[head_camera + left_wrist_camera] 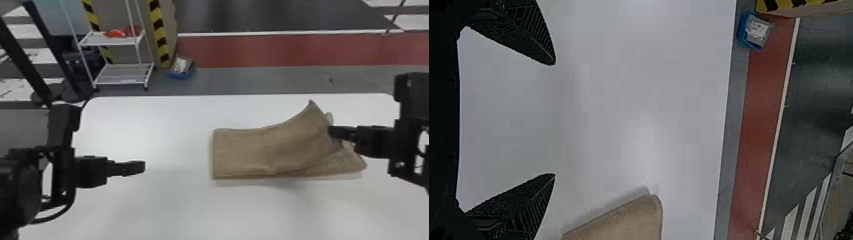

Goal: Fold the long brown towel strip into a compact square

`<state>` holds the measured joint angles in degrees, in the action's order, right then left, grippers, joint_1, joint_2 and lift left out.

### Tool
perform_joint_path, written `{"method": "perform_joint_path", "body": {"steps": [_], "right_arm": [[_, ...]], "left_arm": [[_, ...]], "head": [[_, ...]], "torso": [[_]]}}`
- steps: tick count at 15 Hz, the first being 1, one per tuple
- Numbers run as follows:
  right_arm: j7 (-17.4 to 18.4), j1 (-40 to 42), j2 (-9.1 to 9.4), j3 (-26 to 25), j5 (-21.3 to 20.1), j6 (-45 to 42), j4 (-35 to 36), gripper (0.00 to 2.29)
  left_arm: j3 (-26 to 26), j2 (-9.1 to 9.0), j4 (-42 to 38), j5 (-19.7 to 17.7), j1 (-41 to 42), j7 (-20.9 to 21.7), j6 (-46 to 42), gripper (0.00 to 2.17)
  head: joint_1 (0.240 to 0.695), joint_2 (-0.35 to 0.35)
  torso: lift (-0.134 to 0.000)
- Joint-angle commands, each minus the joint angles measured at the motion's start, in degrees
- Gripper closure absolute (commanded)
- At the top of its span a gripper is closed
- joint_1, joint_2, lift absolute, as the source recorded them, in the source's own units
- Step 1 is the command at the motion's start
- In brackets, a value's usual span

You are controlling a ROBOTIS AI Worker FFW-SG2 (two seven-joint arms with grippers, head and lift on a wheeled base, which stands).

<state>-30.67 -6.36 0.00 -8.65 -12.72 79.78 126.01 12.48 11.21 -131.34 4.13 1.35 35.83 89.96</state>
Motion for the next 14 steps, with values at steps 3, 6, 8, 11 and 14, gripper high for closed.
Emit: {"method": "perform_joint_path", "body": {"steps": [3, 6, 8, 11, 14], "right_arm": [[0.3, 1.4, 0.05, -0.8, 0.1, -3.4, -5.3, 1.1], [0.4, 1.1, 0.05, 0.8, -0.1, -3.5, -6.6, 1.1], [-0.1, -0.2, 0.05, -0.3, 1.1, -0.7, -3.1, 1.1], [-0.3, -1.9, 0.05, -8.3, 4.5, 3.0, -0.4, 1.1], [-0.3, -1.0, 0.05, -10.0, 4.7, -1.4, -7.7, 1.1]], "left_arm": [[-0.6, -0.57, 0.0, 0.4, 0.1, -0.2, 0.1, 0.08], [-0.5, -0.48, 0.2, 0.7, 0.1, -0.3, 0.1, 0.08], [-0.8, -0.57, 1.0, 0.8, -0.4, -0.5, 0.1, 0.08], [-1.6, -0.57, 1.4, 1.0, -1.2, -0.8, 0.1, 0.08], [-2.6, -0.75, 2.9, 1.1, -1.3, -1.0, 0.1, 0.08]], "head": [[0.695, 0.032], [0.695, 0.029], [0.695, 0.043], [0.695, 0.04], [0.695, -0.014]], "torso": [[-0.128], [-0.128], [-0.128], [-0.128], [-0.128]]}}
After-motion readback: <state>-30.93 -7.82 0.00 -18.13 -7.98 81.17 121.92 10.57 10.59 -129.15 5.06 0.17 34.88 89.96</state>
